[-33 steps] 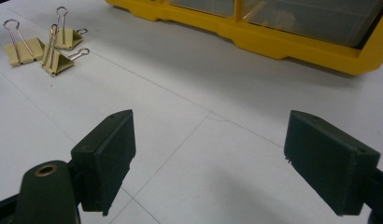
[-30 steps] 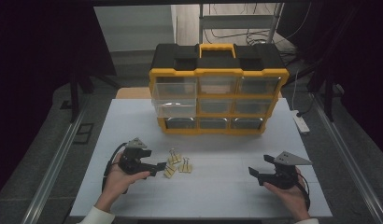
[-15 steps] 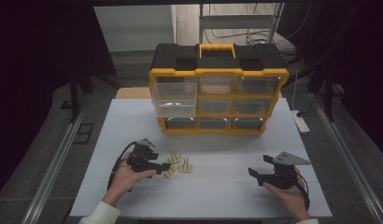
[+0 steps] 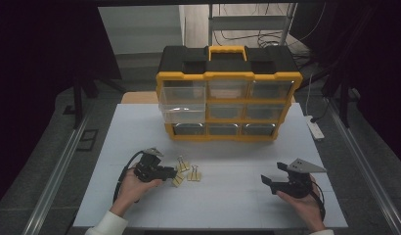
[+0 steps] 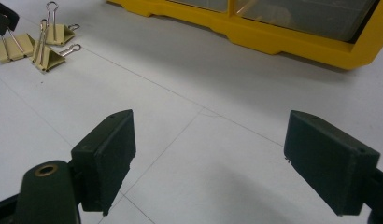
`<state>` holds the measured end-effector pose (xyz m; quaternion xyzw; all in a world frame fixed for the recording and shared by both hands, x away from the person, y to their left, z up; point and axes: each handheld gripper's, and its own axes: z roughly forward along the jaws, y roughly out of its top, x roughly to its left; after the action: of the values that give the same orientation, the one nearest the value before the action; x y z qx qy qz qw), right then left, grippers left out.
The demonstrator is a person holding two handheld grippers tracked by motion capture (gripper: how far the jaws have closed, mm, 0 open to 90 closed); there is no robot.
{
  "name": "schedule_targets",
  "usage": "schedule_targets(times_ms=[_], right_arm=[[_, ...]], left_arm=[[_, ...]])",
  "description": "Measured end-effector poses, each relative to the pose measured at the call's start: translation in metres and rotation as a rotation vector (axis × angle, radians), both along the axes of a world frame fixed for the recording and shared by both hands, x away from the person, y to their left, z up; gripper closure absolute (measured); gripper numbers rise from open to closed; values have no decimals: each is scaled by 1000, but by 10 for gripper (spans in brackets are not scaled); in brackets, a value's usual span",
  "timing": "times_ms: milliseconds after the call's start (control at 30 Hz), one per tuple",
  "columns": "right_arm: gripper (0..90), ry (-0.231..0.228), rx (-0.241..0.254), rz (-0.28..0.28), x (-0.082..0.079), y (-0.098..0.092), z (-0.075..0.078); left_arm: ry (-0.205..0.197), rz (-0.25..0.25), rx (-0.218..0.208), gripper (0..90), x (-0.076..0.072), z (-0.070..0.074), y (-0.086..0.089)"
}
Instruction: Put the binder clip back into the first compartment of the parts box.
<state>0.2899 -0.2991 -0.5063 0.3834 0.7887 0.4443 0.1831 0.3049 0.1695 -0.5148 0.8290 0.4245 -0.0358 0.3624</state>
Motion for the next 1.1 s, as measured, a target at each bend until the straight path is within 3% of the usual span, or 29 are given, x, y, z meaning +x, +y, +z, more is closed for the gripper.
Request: schedule_targets(times_ms=[100, 167, 233, 433, 600, 933, 1100], right_arm=[[172, -1, -2, -3, 0, 0, 0], [173, 4, -1, -9, 1, 0, -1], [174, 3, -1, -11, 1, 0, -1], [175, 0, -3, -16, 2, -1, 0], [176, 1, -5, -19, 3, -1, -1], [177, 4, -7, -29, 4, -3, -1], [177, -1, -8, -27, 5, -3, -1]], left_arm=[[9, -7, -50, 856, -2, 3, 3], [-7, -7, -60, 889, -3, 4, 4], [-20, -9, -56, 893, -4, 5, 4], [-70, 8, -119, 894, -10, 13, 7], [-105, 9, -147, 894, -15, 19, 10], [-224, 30, -207, 894, -28, 40, 16], [-260, 32, -228, 894, -33, 48, 18]])
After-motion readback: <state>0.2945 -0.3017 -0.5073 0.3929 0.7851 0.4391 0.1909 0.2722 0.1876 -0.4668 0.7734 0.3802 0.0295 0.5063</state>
